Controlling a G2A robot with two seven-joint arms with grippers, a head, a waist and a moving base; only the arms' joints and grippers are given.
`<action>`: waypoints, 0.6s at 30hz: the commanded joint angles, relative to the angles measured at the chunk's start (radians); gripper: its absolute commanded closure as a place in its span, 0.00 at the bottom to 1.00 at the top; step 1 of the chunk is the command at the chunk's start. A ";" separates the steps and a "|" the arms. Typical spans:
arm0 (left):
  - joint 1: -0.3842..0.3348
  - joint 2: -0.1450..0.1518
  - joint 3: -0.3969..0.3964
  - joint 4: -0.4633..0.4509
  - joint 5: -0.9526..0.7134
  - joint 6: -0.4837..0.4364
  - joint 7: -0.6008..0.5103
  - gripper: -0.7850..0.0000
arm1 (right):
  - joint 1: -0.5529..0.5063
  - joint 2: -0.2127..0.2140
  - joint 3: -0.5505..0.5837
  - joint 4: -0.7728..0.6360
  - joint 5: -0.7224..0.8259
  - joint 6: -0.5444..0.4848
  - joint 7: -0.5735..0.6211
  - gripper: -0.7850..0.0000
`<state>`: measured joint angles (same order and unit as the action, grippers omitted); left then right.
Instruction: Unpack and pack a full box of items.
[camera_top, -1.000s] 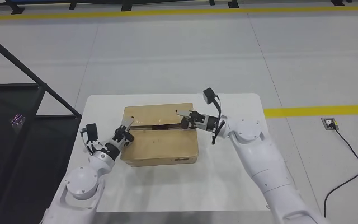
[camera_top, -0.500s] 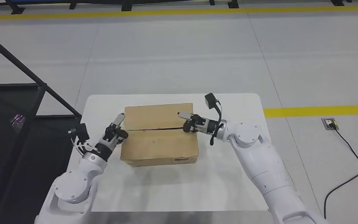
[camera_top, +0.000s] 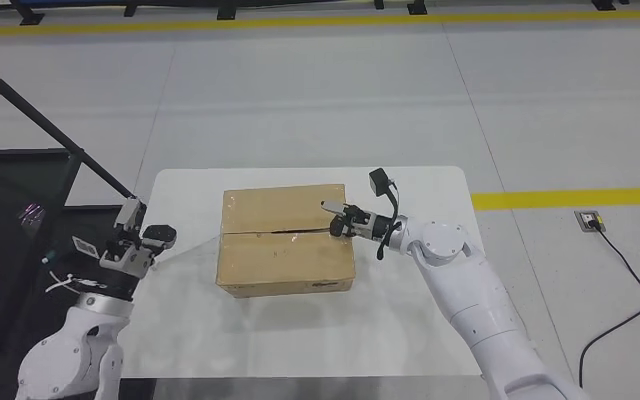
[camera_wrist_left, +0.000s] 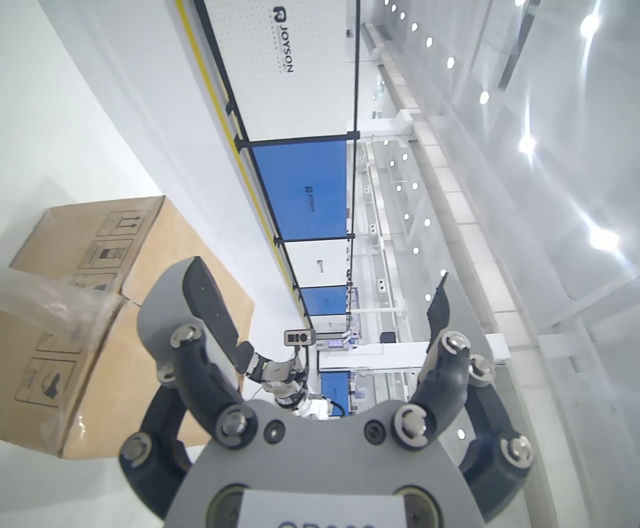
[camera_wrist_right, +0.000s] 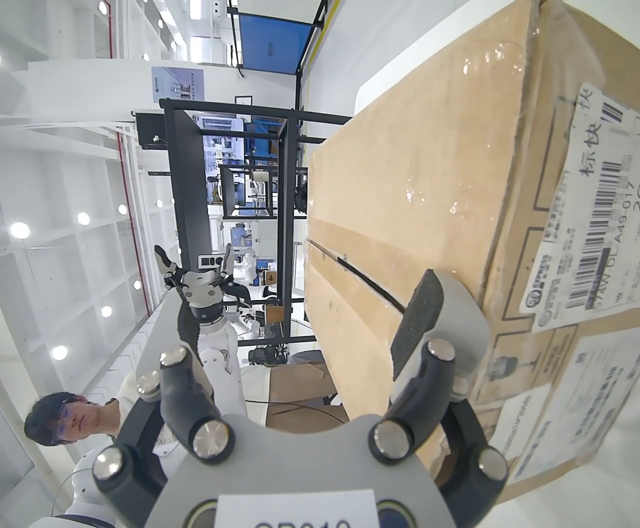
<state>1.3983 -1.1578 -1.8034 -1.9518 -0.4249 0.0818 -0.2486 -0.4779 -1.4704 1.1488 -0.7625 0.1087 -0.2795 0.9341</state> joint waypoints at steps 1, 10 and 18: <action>-0.002 0.000 0.004 0.002 0.008 0.002 0.001 0.00 | 0.000 0.000 0.000 0.000 0.000 0.000 0.000 0.00; -0.002 0.000 0.004 0.002 0.008 0.002 0.001 0.00 | 0.000 0.000 0.000 0.000 0.000 0.000 0.000 0.00; -0.024 -0.037 0.132 0.204 -0.064 -0.003 0.370 0.00 | 0.000 0.000 0.000 0.000 0.000 0.000 0.000 0.00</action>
<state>1.3771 -1.1897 -1.6943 -1.7801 -0.4824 0.0918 0.0617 -0.4779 -1.4704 1.1489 -0.7625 0.1088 -0.2795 0.9342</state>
